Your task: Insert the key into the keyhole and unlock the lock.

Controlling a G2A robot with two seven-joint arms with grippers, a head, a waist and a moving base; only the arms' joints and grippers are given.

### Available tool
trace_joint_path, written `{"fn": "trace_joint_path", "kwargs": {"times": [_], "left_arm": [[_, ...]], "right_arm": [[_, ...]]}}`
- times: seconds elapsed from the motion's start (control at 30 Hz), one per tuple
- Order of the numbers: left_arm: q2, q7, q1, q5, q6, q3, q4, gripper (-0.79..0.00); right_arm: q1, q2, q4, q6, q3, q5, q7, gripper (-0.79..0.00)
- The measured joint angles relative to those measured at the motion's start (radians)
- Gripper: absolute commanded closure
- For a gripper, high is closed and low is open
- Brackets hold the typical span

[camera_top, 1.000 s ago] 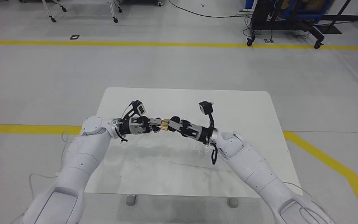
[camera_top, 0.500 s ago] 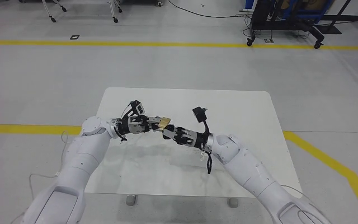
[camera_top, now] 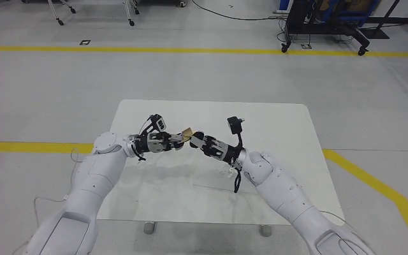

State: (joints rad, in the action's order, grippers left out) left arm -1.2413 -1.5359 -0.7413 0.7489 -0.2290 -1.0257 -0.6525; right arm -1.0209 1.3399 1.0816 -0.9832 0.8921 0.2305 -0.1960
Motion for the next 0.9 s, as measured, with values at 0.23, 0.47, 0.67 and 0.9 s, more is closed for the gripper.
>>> {"fn": "trace_joint_path", "kwargs": {"times": [0.23,0.47,0.67,0.9], "left_arm": [[0.012,0.03,-0.003,-0.07,-0.088,0.005,-0.059,0.0],[0.048,0.07,-0.07,-0.161,-0.125,-0.011,-0.249,0.0],[0.079,0.077,-0.118,-0.2,-0.133,-0.009,-0.368,0.0],[0.098,0.08,-0.125,-0.183,-0.136,0.006,-0.379,0.0]], "right_arm": [[-0.012,-0.006,0.013,-0.03,0.038,-0.045,0.029,0.0],[-0.03,-0.036,0.031,-0.029,0.108,-0.184,-0.052,0.0],[0.002,-0.033,-0.011,0.024,0.076,-0.256,-0.157,0.0],[0.029,-0.022,-0.048,0.027,0.033,-0.319,-0.24,0.0]]}}
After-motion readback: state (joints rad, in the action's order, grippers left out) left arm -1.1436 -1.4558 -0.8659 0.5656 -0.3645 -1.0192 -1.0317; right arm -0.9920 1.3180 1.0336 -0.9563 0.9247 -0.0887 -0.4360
